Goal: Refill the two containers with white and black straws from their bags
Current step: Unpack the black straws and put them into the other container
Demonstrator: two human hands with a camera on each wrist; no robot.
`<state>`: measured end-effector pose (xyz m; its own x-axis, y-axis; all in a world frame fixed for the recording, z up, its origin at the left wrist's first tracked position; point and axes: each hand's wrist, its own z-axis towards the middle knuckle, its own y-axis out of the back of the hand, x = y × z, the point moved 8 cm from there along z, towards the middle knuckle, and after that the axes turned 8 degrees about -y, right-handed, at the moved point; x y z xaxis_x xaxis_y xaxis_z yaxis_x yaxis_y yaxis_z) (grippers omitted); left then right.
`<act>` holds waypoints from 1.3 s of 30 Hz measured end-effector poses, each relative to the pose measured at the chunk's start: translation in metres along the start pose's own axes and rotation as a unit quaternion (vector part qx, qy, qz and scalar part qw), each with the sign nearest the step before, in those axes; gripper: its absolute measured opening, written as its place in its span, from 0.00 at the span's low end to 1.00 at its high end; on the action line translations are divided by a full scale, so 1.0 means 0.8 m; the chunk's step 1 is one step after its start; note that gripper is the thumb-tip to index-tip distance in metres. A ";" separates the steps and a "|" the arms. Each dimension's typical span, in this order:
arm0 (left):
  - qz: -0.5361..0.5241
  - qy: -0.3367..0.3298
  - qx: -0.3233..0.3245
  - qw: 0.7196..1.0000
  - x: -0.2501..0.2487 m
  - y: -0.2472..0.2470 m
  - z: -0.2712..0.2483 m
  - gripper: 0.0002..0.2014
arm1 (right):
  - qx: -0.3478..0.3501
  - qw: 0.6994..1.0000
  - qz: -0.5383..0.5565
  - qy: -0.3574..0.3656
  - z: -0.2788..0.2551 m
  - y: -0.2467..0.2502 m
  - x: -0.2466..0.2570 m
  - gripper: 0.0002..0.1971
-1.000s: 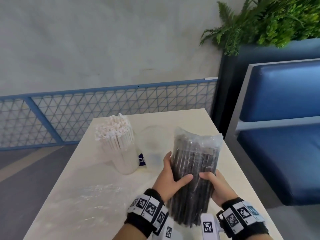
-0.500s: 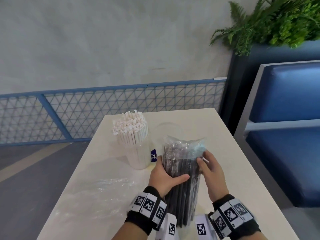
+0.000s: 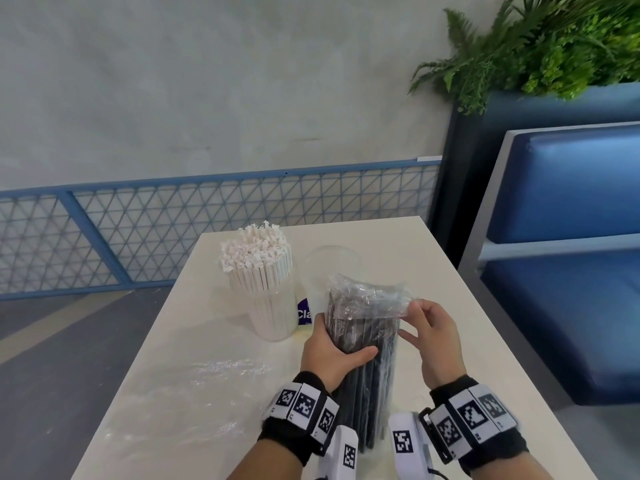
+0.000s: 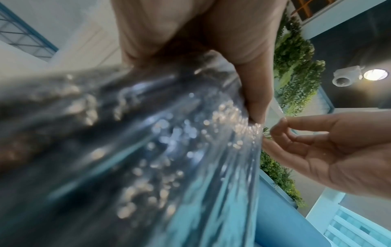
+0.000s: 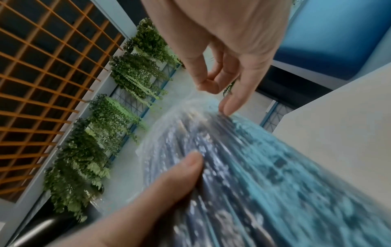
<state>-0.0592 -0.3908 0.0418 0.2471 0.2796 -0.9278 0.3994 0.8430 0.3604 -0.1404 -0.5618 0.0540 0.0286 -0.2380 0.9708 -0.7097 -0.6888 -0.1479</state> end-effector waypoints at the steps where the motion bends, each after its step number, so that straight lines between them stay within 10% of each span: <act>1: -0.003 0.004 0.000 1.000 0.003 0.000 0.001 0.37 | 0.008 1.000 0.008 -0.005 -0.001 -0.001 0.002 0.08; 21: -0.036 0.035 0.016 0.999 0.022 -0.016 0.014 0.35 | 0.063 0.979 0.175 -0.087 -0.014 -0.033 0.013 0.26; 25: -0.050 0.035 0.016 0.998 0.027 -0.015 0.015 0.35 | -0.050 0.985 -0.124 0.109 -0.018 -0.014 0.038 0.34; 29: -0.050 0.029 0.025 0.998 0.026 -0.019 0.012 0.34 | -0.075 0.858 -0.389 0.327 -0.036 -0.035 0.061 0.30; 33: -0.045 0.031 0.023 0.998 0.026 -0.020 0.012 0.35 | -0.071 0.826 -0.398 0.394 -0.036 -0.039 0.081 0.10; 39: -0.022 0.015 0.035 0.999 0.012 -0.022 0.012 0.34 | -0.060 0.838 -0.367 0.399 -0.038 -0.043 0.105 0.09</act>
<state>-0.0555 -0.4073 0.0272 0.2017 0.2574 -0.9450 0.4708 0.8206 0.3240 -0.1348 -0.5376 0.1462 0.0434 0.7860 0.6167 -0.7744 -0.3635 0.5178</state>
